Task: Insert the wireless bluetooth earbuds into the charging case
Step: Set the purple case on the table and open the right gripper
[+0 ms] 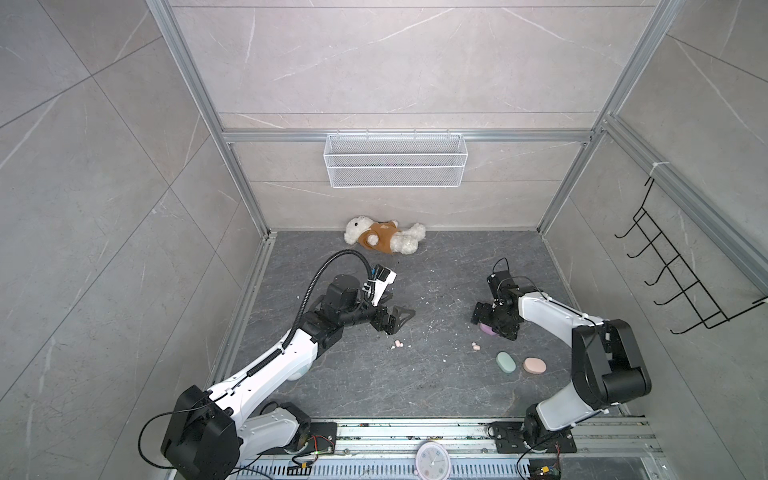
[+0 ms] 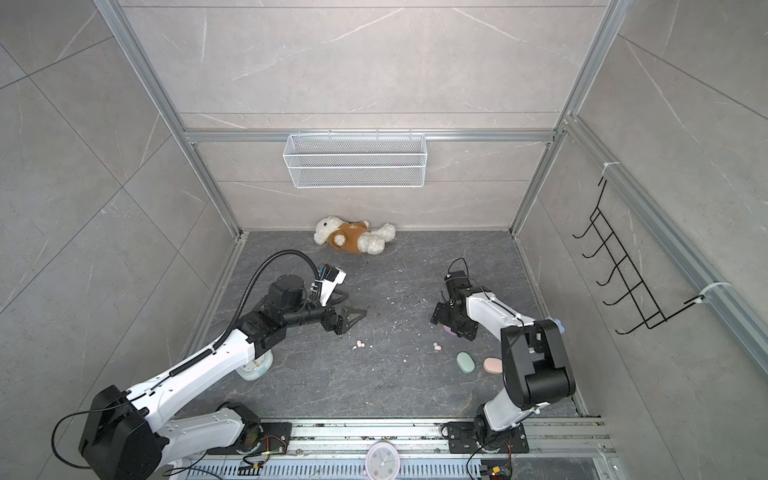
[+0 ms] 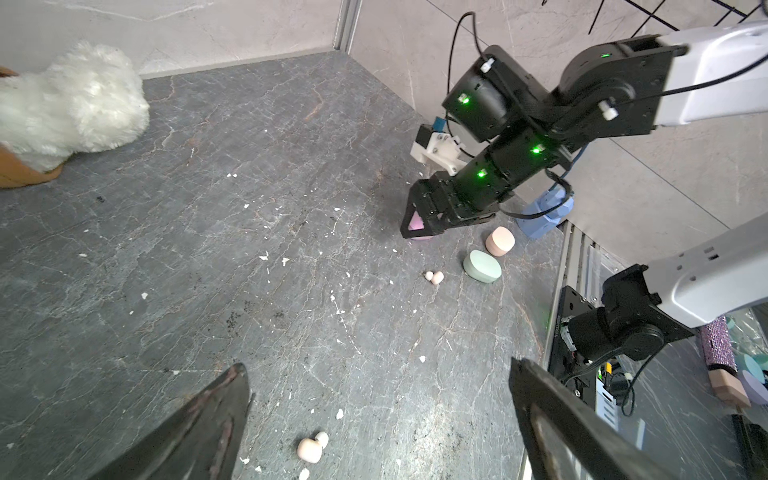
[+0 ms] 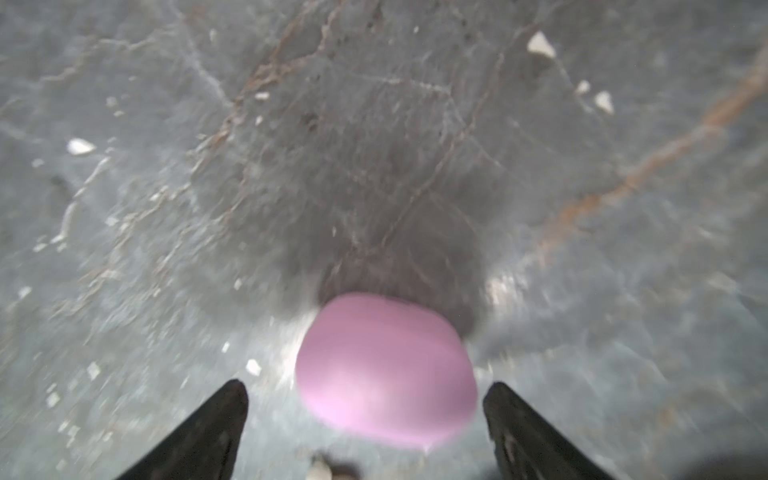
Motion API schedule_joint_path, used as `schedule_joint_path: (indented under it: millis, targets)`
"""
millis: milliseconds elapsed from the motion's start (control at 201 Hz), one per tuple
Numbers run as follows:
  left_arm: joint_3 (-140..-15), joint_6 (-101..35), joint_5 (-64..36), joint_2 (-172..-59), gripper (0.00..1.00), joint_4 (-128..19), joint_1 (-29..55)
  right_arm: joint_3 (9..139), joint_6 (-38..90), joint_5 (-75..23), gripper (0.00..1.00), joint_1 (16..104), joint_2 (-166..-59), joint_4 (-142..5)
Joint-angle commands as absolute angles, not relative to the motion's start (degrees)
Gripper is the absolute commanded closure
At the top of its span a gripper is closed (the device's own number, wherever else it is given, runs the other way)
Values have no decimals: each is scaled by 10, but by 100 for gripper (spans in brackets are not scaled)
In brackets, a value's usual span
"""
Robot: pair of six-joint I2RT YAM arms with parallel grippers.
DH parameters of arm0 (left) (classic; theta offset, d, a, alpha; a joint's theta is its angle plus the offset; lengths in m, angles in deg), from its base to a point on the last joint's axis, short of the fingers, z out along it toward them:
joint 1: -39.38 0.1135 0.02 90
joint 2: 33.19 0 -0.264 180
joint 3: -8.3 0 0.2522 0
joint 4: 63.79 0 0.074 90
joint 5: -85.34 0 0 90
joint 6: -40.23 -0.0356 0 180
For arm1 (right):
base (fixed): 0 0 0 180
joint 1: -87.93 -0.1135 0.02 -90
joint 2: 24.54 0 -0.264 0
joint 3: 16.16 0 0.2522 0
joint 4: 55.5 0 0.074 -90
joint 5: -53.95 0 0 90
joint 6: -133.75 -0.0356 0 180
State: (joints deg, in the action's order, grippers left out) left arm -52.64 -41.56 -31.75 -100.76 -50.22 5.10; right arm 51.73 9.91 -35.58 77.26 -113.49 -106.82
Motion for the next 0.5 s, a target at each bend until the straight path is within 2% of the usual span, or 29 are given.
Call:
schedule_joint_path:
  millis: [0, 90, 254, 493]
  targets:
    - [-557, -410, -317, -1014, 0, -510, 63, 561, 95, -354, 5, 769, -1081, -1147]
    - [-562, -410, -319, -1024, 0, -510, 71, 584, 91, -360, 0, 769, -1053, -1196]
    - [-570, -406, -345, -1046, 0, -518, 104, 596, 72, -359, 0, 776, -1017, -1264]
    - [-602, -429, -364, -1075, 0, -494, 135, 564, 60, -336, 0, 848, -973, -1305]
